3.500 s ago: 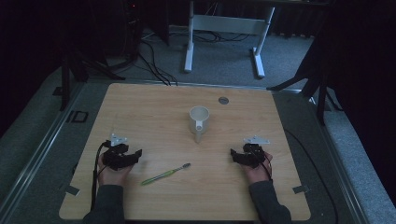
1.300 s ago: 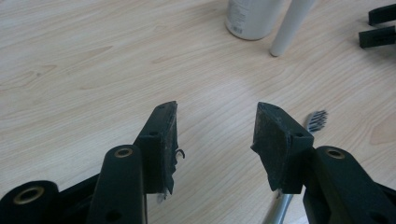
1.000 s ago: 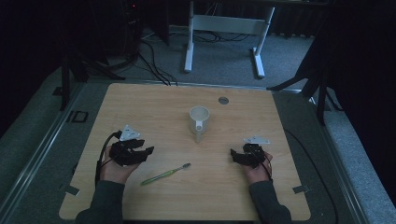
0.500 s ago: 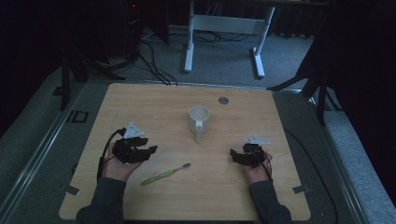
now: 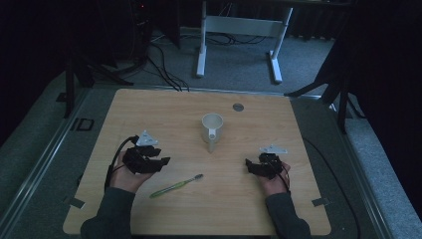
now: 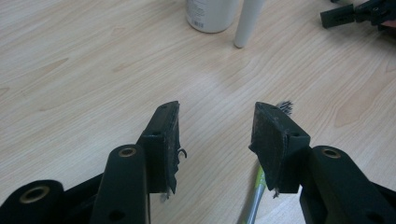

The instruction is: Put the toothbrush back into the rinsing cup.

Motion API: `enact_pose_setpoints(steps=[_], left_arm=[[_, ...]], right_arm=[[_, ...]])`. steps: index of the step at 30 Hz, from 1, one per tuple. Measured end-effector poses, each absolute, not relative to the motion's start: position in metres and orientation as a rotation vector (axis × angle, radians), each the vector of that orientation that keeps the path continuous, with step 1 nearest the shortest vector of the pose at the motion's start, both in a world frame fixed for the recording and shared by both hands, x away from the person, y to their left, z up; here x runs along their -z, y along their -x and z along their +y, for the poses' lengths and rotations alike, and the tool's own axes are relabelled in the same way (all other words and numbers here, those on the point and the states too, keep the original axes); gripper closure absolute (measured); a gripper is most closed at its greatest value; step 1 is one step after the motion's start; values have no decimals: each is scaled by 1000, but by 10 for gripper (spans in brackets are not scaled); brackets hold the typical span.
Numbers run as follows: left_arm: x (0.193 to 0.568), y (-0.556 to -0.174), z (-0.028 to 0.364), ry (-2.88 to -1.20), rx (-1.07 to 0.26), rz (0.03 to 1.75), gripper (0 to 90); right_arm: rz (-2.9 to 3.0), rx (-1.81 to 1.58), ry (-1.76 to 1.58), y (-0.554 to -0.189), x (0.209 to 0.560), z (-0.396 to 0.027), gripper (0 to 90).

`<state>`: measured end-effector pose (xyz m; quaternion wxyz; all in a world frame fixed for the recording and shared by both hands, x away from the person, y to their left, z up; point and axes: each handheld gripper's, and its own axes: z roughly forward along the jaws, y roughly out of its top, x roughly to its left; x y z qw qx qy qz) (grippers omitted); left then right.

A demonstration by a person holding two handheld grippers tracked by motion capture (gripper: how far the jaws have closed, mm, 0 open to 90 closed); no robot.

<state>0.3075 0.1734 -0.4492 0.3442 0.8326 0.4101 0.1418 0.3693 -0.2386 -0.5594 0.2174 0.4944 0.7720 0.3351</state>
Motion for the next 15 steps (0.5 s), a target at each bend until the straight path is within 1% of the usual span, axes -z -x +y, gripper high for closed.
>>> enact_pose_setpoints(steps=[15], left_arm=[[449, -312, 159, -2236, -331, 1028, 543]], right_arm=[[2139, -928, -1368, -369, 559, -239, 257]])
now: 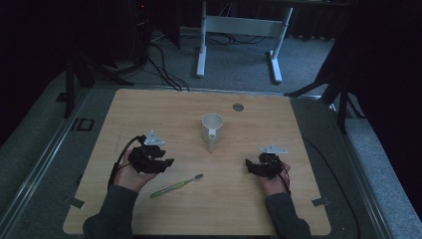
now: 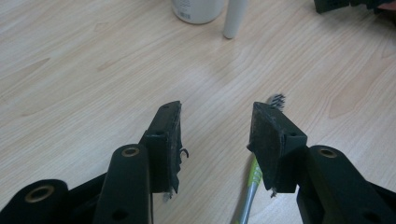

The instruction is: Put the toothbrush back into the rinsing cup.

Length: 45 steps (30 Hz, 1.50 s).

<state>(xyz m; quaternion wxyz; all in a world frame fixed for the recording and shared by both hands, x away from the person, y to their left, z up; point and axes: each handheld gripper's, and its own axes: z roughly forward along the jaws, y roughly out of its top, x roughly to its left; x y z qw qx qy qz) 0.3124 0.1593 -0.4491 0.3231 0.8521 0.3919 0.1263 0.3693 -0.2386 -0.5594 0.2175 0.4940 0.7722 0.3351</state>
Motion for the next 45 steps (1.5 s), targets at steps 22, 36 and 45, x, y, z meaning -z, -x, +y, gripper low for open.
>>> enact_pose_setpoints(steps=[22, 36, 45], left_arm=[[444, -318, 145, -2331, -283, 969, 571], [443, -321, 136, -2389, -257, 946, 570], [443, -324, 132, -2427, -232, 929, 571]], right_arm=[[2139, -929, -1367, -369, 559, -239, 257], [2140, -929, -1366, -369, 559, -239, 257], [2141, -930, -1366, -370, 559, -238, 257]])
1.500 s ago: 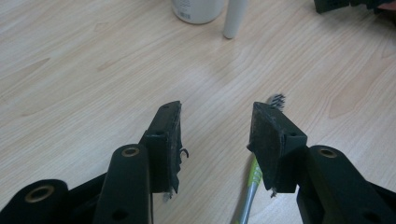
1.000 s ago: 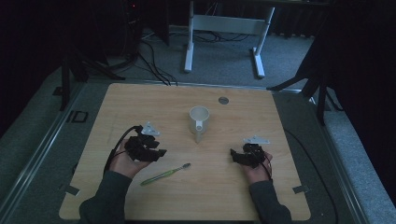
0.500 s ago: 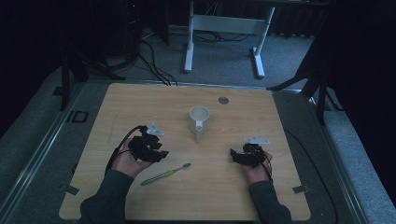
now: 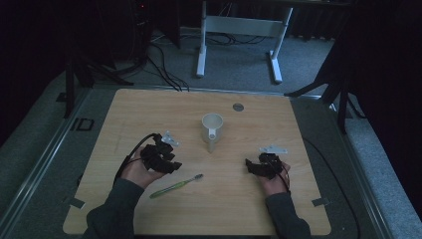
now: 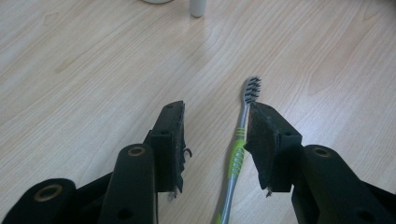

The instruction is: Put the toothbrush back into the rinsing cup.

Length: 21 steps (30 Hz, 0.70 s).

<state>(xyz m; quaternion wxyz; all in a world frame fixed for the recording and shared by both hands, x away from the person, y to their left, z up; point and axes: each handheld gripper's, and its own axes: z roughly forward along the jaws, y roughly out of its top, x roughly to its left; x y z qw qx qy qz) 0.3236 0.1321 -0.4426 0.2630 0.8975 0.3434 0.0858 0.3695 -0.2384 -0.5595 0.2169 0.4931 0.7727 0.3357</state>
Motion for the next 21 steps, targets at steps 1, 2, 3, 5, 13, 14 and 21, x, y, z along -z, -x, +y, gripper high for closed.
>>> enact_pose_setpoints(steps=[1, 2, 3, 5, 13, 14, 21], left_arm=[[443, -324, 131, -2430, -229, 932, 572], [443, -325, 131, -2432, -226, 929, 572], [443, -325, 131, -2435, -221, 928, 574], [443, -325, 129, -2440, -217, 929, 576], [444, -328, 123, -2473, -197, 915, 581], [444, -328, 123, -2473, -197, 915, 582], [443, -331, 120, -2491, -174, 912, 588]], right_arm=[[2140, -930, -1366, -370, 559, -238, 257], [2140, -930, -1366, -370, 559, -238, 257], [2141, -930, -1366, -370, 559, -238, 257], [2141, -930, -1366, -370, 559, -238, 257], [2142, -930, -1365, -370, 559, -238, 257], [2142, -930, -1365, -370, 559, -238, 257], [2142, -930, -1365, -370, 559, -238, 257]])
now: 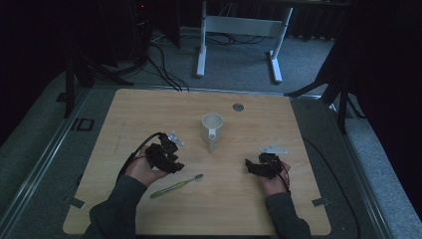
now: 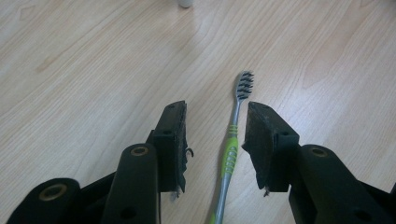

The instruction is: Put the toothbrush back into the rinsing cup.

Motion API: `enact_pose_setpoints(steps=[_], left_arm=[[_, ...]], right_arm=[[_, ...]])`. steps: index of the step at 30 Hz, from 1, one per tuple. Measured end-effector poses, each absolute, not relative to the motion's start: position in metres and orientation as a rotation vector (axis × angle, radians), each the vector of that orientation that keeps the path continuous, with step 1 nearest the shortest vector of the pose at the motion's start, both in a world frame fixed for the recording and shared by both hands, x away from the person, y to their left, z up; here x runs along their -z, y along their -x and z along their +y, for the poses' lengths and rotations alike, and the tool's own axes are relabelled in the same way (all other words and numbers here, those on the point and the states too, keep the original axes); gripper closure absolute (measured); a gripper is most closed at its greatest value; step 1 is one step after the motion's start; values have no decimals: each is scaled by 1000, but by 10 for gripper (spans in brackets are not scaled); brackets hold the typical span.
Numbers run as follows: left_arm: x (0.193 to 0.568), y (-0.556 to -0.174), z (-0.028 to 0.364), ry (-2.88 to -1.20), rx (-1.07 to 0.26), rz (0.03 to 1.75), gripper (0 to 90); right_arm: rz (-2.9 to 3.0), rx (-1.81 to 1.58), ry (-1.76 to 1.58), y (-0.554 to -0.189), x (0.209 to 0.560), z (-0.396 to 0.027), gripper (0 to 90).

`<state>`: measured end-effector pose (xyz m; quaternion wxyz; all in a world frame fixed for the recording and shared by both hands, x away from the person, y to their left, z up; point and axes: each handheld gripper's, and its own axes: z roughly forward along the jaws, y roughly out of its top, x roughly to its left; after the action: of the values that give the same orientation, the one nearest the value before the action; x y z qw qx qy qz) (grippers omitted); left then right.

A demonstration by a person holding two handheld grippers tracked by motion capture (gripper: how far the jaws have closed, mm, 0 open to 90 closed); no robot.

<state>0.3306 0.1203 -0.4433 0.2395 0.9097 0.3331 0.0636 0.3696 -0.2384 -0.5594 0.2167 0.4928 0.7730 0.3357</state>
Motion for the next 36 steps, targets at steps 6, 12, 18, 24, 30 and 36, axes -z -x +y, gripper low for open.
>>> enact_pose_setpoints(steps=[6, 12, 18, 24, 30, 36], left_arm=[[445, -332, 117, -2514, -157, 903, 588], [447, -334, 115, -2529, -143, 908, 587], [448, -335, 113, -2541, -139, 907, 588], [450, -337, 111, -2560, -138, 904, 592], [453, -337, 107, -2571, -121, 901, 595], [457, -338, 102, -2602, -97, 894, 601]], right_arm=[[2142, -930, -1366, -370, 559, -238, 257], [2142, -930, -1365, -370, 559, -238, 257], [2143, -930, -1365, -370, 559, -238, 257], [2142, -931, -1365, -370, 559, -238, 257], [2143, -930, -1364, -370, 559, -238, 257], [2143, -931, -1363, -370, 559, -238, 257]])
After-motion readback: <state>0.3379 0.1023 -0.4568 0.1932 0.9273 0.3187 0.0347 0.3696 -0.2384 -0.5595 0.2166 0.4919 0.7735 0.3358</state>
